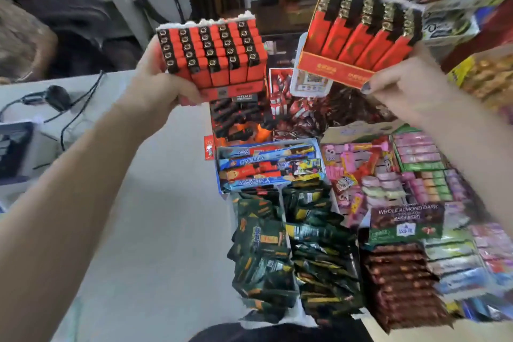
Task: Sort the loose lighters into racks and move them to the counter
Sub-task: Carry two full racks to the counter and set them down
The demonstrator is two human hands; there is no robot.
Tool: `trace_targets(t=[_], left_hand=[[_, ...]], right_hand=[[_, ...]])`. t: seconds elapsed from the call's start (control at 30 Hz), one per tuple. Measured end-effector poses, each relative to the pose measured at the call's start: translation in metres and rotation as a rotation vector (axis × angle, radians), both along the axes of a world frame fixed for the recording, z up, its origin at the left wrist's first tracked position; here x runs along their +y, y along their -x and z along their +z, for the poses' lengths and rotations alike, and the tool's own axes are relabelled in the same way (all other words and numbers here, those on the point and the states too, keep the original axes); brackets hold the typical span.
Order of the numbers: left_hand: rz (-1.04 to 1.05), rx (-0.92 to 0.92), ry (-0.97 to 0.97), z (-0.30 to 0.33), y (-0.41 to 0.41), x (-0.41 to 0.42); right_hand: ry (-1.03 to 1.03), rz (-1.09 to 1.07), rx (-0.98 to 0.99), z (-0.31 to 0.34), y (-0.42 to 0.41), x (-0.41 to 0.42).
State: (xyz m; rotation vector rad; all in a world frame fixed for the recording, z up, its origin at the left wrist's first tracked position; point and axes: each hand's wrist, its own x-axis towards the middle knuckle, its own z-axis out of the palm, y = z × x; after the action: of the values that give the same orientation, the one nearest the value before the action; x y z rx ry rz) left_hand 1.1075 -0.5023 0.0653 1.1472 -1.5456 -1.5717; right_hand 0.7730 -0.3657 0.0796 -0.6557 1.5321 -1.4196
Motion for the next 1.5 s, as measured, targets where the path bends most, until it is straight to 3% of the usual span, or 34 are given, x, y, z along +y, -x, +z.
trace_targets(t=[0.27,0.67,1.27,1.5], left_hand=[[-0.005,-0.007,-0.028,0.016,0.047,-0.087],[-0.01,-0.073,-0.091,-0.016,0.085,-0.174],[-0.089,-0.167,-0.162,-0.065,0.107,-0.201],[-0.101,-0.177,-0.199,-0.078,0.115,-0.2]], right_hand=[[0.008,-0.036,0.067,0.015,0.033,-0.077],[-0.083,0.058,0.188,-0.017,0.068,-0.171],[-0.337,0.145,0.345,-0.065,0.073,-0.208],[-0.457,0.181,0.678,-0.07,0.079,-0.208]])
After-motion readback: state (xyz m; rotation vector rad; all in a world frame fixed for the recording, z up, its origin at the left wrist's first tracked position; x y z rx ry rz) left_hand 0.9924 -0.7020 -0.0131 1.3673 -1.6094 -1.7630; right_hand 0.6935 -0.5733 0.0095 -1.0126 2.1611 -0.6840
